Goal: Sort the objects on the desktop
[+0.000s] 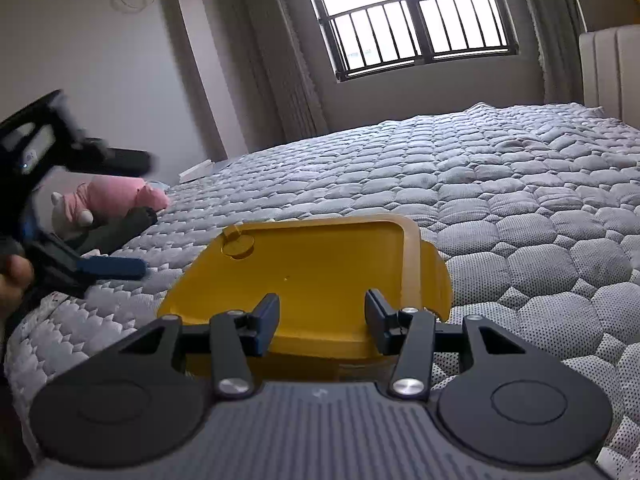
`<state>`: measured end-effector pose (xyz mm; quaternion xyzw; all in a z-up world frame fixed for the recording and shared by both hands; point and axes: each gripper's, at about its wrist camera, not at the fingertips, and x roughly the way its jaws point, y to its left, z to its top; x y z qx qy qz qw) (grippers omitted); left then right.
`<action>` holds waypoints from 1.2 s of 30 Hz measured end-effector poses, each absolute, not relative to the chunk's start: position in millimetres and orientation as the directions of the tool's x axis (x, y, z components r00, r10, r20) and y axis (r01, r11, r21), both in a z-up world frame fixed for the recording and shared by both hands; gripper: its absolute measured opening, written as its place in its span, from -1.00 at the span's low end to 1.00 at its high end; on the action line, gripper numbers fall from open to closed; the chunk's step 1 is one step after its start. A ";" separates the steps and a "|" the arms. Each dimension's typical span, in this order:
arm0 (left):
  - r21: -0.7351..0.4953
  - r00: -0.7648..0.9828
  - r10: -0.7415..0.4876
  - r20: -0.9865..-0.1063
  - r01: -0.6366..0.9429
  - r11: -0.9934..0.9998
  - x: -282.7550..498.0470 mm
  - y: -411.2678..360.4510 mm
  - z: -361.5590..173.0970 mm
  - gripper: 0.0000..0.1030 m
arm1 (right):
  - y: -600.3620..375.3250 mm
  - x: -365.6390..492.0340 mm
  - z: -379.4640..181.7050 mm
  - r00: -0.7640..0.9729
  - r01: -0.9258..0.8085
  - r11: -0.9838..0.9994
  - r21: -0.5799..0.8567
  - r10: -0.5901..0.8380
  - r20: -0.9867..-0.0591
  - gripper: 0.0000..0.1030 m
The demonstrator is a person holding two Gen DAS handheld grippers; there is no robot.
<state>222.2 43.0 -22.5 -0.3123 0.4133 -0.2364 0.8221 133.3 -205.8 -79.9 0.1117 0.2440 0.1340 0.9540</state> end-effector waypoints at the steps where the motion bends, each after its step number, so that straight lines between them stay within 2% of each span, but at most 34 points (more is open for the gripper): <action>1: -0.710 0.526 -0.654 -0.543 0.129 0.693 226.7 36.2 -28.4 0.88 | -205.8 132.9 -80.3 0.846 -0.202 0.939 0.277 0.310 -0.434 -0.02; 3: -0.711 0.499 -0.660 -0.562 0.117 0.694 233.0 27.7 -41.8 0.88 | -206.7 132.5 -80.9 0.846 -0.205 0.938 0.279 0.313 -0.431 -0.02; 11: -0.723 0.496 -0.685 -0.534 0.153 0.674 231.8 31.9 -53.4 0.88 | -208.9 130.9 -83.2 0.850 -0.210 0.932 0.297 0.324 -0.416 -0.02; 22: -0.514 0.588 -0.590 -0.553 0.317 0.797 199.3 3.5 -44.0 0.88 | -206.2 122.1 -90.7 0.872 -0.235 0.941 0.246 0.315 -0.374 -0.01; 26: -0.513 0.588 -0.596 -0.547 0.327 0.794 187.4 8.0 -41.4 0.88 | -207.4 121.4 -92.0 0.883 -0.205 0.936 0.287 0.303 -0.358 0.00; 29: -0.517 0.604 -0.583 -0.543 0.307 0.799 183.2 10.3 -39.8 0.88 | -201.1 117.4 -92.6 0.898 -0.175 0.949 0.262 0.263 -0.354 0.00; 33: -0.510 0.624 -0.556 -0.549 0.277 0.815 178.9 12.7 -36.8 0.88 | -194.3 111.5 -93.1 0.911 -0.158 0.957 0.244 0.237 -0.339 0.14; 36: -0.555 0.608 -0.590 -0.531 0.276 0.785 178.0 19.5 -31.3 0.88 | -201.0 106.0 -89.6 0.923 -0.127 0.940 0.318 0.230 -0.309 0.14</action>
